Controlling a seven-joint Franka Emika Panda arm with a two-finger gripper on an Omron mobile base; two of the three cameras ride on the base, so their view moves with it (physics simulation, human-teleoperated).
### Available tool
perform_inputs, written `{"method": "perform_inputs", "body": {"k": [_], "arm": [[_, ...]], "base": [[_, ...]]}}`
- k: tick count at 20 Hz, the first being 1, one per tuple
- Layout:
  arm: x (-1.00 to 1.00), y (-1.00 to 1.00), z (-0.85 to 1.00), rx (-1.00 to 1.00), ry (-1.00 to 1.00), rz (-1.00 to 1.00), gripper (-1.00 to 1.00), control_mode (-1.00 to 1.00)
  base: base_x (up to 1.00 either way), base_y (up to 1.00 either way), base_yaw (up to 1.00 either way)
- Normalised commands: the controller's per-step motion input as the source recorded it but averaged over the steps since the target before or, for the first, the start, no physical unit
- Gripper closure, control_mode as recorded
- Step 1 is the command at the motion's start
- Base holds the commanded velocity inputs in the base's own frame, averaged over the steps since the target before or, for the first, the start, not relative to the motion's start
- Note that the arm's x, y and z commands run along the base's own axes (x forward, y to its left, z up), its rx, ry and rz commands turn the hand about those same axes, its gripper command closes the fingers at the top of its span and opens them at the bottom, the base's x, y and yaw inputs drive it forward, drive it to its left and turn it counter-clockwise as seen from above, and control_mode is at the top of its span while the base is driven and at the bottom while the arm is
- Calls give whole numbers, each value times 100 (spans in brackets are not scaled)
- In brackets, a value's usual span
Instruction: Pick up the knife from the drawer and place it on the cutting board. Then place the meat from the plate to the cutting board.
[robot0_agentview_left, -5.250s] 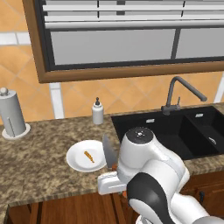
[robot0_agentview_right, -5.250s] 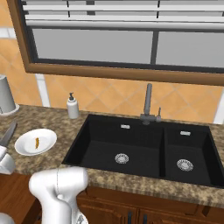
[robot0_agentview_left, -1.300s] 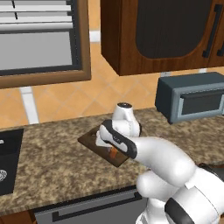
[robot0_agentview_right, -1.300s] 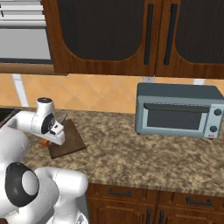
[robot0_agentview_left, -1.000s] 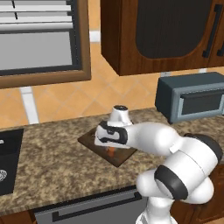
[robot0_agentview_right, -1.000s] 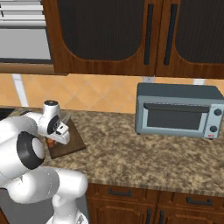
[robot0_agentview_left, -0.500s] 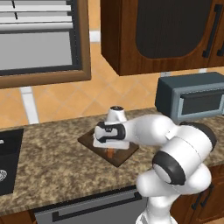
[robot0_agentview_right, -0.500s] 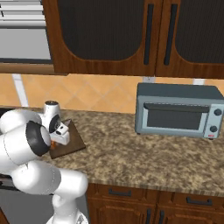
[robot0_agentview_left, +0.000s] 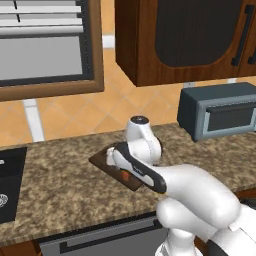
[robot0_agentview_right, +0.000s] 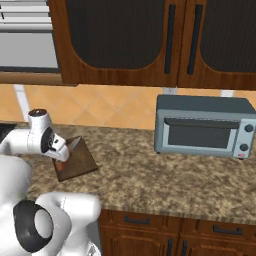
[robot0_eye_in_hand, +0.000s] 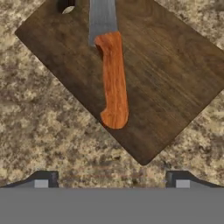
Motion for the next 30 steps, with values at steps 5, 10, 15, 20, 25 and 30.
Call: {"method": "perform_inputs", "body": {"k": [5, 10, 15, 20, 25, 30], "arm": [[-79, 0, 77, 0, -16, 0, -100, -100], [-19, -1, 15, 0, -13, 5, -100, -100], [0, -6, 11, 1, -15, 11, -100, -100], [-1, 6, -6, -2, 0, 2, -100, -100], [0, 0, 0, 0, 0, 0, -100, 100], [0, 0, 0, 0, 0, 0, -100, 100]], "base": [[0, 0, 0], [0, 0, 0], [0, 0, 0], [0, 0, 0], [-79, 78, 14], [-46, 100, 37]]}}
